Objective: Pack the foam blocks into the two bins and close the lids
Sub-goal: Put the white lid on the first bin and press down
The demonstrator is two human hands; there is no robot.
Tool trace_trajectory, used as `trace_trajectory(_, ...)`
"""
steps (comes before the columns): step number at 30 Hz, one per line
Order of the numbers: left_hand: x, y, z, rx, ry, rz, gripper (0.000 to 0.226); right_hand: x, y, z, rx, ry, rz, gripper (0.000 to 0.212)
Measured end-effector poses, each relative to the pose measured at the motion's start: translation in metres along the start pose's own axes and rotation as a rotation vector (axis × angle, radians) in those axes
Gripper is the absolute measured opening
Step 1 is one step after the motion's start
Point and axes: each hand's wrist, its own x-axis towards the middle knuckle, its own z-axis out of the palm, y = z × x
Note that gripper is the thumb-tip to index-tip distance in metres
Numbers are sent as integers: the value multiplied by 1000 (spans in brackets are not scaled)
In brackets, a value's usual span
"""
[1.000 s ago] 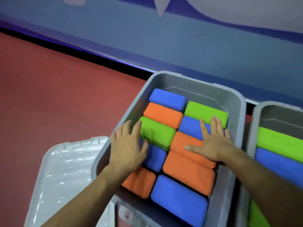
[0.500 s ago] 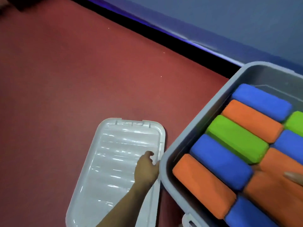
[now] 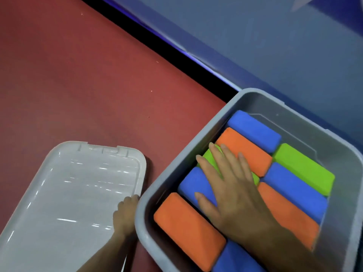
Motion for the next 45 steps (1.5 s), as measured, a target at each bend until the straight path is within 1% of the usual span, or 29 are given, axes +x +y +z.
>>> trace_trajectory(1, -13, 7, -27, 41, 39, 66, 13, 6, -6, 0, 16, -18, -7, 65)
trace_trajectory(3, -30, 8, -72, 55, 125, 62, 20, 13, -23, -3, 21, -39, -20, 65)
trace_trajectory(4, -34, 0, -95, 28, 200, 79, 23, 15, -32, -6, 25, -47, -33, 65)
trace_trajectory(5, -40, -6, -122, -24, 227, 86, 23, 16, -43, -9, 33, -56, -47, 64)
trace_trajectory(7, -51, -12, -185, -230, 287, 71, 23, 20, -69, -18, 47, -66, -76, 64)
trace_trajectory(8, -60, -13, -218, -269, 333, 83, 25, 23, -82, -22, 44, -60, -82, 64)
trace_trajectory(10, -79, -11, -281, -321, 491, 137, 32, 29, -106, -32, 60, -40, -76, 62)
trace_trajectory(13, -107, -3, -363, -437, 616, 205, 31, 42, -137, -53, 100, -39, -54, 62)
trace_trajectory(16, -131, 11, -429, -572, 691, 293, 32, 53, -157, -84, 77, -25, -57, 65)
trace_trajectory(18, -140, 21, -461, -690, 702, 336, 22, 58, -161, -110, 99, 8, -41, 75)
trace_trajectory(19, -144, 26, -475, -764, 708, 355, 22, 61, -159, -124, 131, 11, -5, 81)
trace_trajectory(21, -148, 34, -500, -906, 720, 421, 31, 65, -149, -153, 195, 58, 94, 88)
trace_trajectory(23, -150, 43, -522, -971, 719, 504, 35, 66, -131, -178, 237, 116, 186, 83)
trace_trajectory(25, -151, 54, -539, -943, 718, 573, 29, 63, -107, -197, 267, 188, 281, 73)
trace_trajectory(28, -150, 71, -549, -967, 629, 636, 16, 49, -62, -213, 327, 257, 422, 72)
trace_trajectory(31, -149, 89, -543, -1099, 448, 693, 16, 32, -21, -217, 445, 324, 484, 74)
trace_trajectory(32, -147, 97, -537, -1144, 377, 710, 17, 27, -10, -218, 499, 370, 503, 73)
trace_trajectory(34, -139, 117, -516, -1158, 255, 722, 18, 16, 10, -218, 583, 472, 583, 69)
trace_trajectory(36, -125, 140, -486, -1126, 162, 703, 17, 0, 35, -214, 572, 543, 713, 62)
trace_trajectory(38, -104, 163, -446, -1022, 121, 664, 14, -23, 64, -201, 488, 525, 836, 52)
trace_trajectory(40, -81, 188, -401, -829, 111, 659, 17, -48, 93, -178, 415, 463, 918, 48)
trace_trajectory(42, -63, 213, -356, -683, 120, 638, 20, -70, 118, -149, 363, 408, 979, 55)
trace_trajectory(45, -42, 247, -293, -537, 143, 595, 28, -91, 143, -109, 288, 302, 1074, 62)
